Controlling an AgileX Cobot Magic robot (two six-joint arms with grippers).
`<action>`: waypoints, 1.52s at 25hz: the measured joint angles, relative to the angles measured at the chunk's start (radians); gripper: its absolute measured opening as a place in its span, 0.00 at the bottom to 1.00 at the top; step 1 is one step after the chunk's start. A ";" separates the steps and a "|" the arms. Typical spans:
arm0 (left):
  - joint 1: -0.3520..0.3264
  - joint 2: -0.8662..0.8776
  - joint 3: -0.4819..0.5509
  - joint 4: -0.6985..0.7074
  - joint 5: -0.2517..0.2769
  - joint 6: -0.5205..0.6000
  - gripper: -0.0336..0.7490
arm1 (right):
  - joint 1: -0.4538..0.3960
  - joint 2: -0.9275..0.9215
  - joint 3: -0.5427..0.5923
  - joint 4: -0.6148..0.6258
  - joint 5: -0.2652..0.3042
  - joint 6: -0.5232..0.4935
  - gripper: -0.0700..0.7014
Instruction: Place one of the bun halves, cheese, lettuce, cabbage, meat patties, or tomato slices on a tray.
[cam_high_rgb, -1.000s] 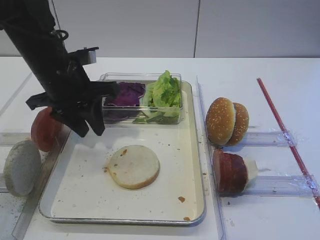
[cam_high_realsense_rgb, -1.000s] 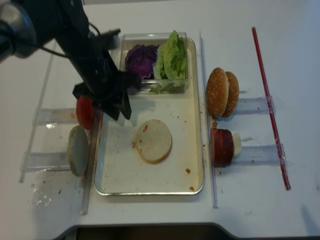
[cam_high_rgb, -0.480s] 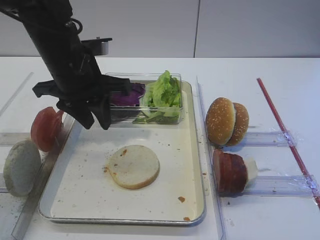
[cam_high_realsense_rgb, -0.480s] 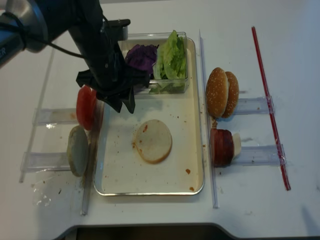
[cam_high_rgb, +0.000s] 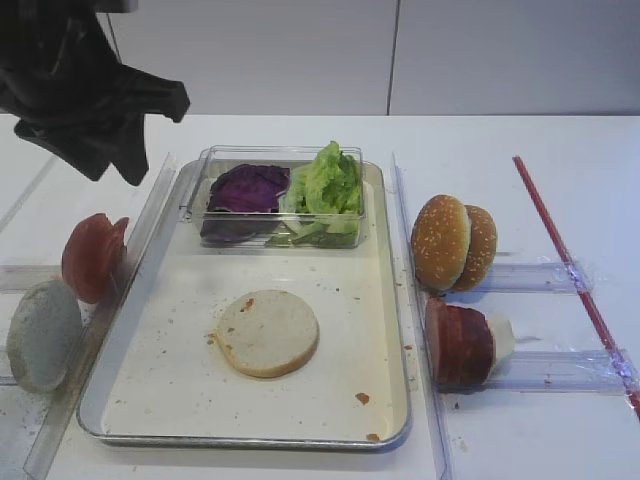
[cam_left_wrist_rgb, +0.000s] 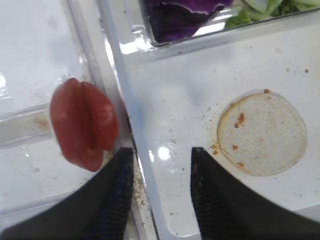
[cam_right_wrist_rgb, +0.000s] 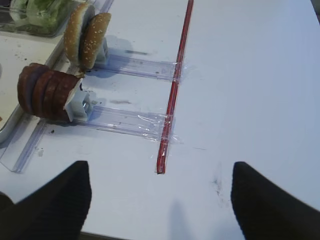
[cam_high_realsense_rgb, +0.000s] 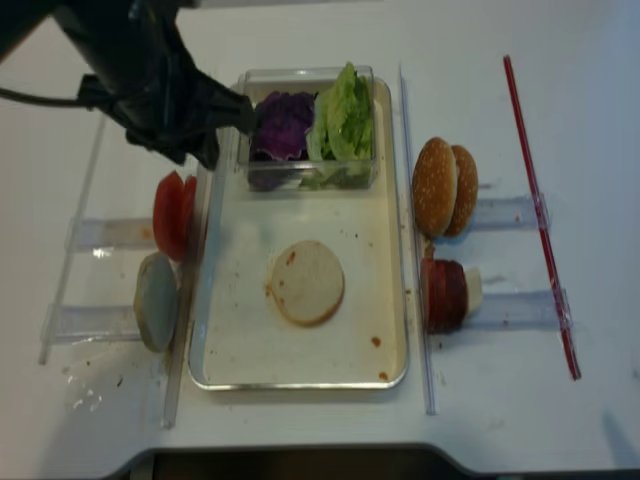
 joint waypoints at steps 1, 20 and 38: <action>0.014 -0.012 0.004 0.002 0.000 0.000 0.38 | 0.000 0.000 0.000 0.000 0.000 0.000 0.85; 0.235 -0.310 0.305 0.079 0.011 0.038 0.39 | 0.000 0.000 0.000 0.000 0.000 0.004 0.85; 0.235 -0.726 0.513 0.034 0.020 0.044 0.39 | 0.000 0.000 0.000 0.000 0.000 0.004 0.85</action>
